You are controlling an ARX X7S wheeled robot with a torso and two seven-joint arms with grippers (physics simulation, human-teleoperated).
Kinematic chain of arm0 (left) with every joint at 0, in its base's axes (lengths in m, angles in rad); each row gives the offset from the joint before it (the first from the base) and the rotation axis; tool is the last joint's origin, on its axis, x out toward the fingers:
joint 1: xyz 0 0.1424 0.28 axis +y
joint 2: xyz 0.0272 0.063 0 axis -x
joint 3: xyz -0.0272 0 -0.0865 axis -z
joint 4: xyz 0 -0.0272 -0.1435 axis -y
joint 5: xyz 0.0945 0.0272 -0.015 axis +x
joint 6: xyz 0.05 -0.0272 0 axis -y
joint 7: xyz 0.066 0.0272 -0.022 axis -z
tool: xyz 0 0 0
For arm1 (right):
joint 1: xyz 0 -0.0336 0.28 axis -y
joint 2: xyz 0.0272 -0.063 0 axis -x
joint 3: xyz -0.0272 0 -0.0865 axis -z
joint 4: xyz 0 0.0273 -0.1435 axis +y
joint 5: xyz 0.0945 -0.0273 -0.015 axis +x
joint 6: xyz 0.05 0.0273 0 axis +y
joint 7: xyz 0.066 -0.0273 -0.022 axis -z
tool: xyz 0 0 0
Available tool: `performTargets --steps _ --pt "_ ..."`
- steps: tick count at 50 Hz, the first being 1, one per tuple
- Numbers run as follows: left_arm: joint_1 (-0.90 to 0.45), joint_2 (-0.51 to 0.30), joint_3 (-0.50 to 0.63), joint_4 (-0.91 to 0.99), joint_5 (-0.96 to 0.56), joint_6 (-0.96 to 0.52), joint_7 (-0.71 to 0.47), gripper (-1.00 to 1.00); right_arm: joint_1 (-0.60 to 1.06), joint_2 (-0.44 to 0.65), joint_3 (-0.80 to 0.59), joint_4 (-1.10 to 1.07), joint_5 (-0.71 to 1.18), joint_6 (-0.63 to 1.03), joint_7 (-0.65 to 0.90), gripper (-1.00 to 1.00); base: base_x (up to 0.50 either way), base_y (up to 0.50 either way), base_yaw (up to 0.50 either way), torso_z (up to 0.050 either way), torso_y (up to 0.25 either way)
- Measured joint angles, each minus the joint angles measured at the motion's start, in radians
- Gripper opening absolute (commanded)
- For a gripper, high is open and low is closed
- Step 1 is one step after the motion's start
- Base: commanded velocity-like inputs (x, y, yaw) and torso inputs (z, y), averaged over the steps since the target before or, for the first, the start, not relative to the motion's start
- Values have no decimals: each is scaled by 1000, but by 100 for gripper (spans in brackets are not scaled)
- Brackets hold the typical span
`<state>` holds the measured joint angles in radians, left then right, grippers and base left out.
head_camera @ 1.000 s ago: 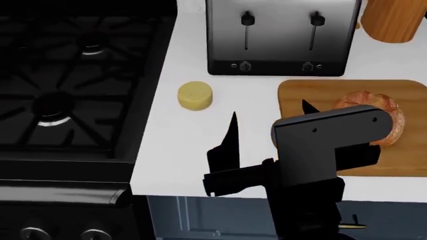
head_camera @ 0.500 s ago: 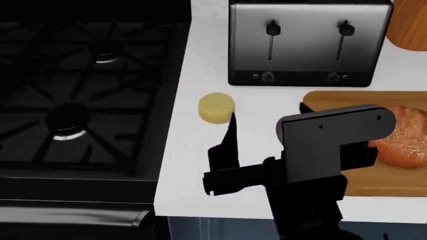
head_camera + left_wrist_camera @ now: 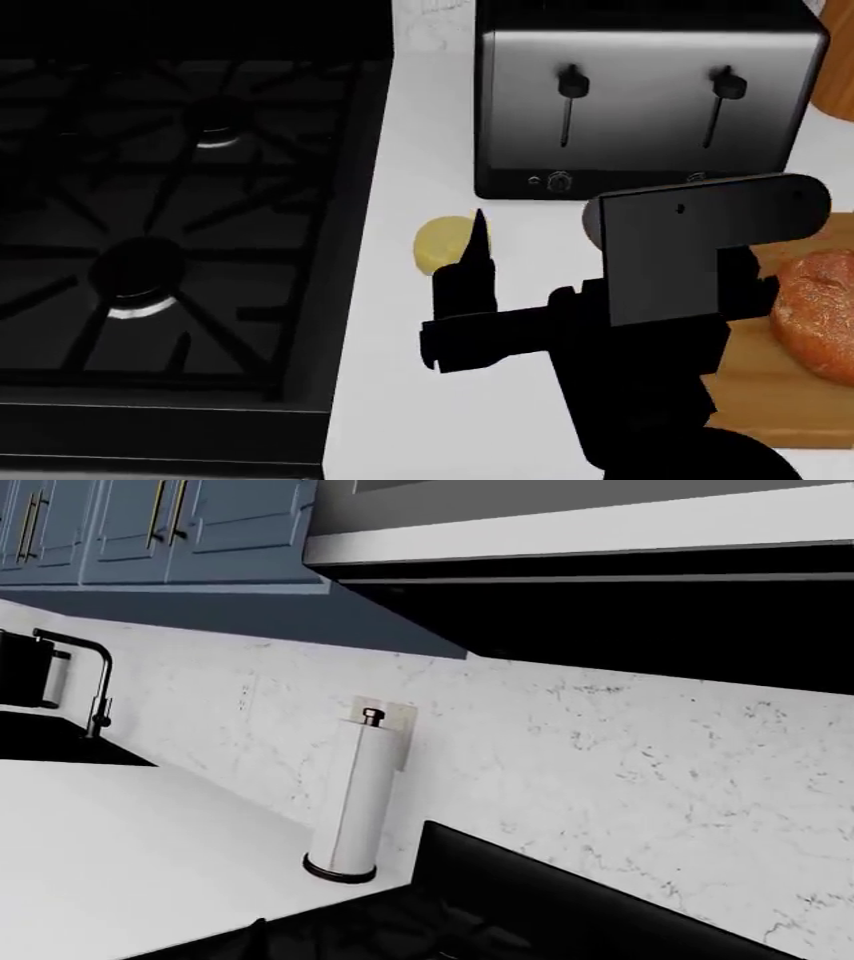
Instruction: Pick up the wedge of cheese and place it on the slice of bread to prepare a simple cheese on bread dish.
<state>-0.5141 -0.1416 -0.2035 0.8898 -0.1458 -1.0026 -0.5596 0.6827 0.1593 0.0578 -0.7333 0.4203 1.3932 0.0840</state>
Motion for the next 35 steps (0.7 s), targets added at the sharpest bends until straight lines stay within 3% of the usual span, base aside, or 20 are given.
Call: performTargets --steps 35 --pt "3 -18 15 -2 -15 4 -25 100 43 -4 43 -21 100 121 15 100 183 10 0 0 0"
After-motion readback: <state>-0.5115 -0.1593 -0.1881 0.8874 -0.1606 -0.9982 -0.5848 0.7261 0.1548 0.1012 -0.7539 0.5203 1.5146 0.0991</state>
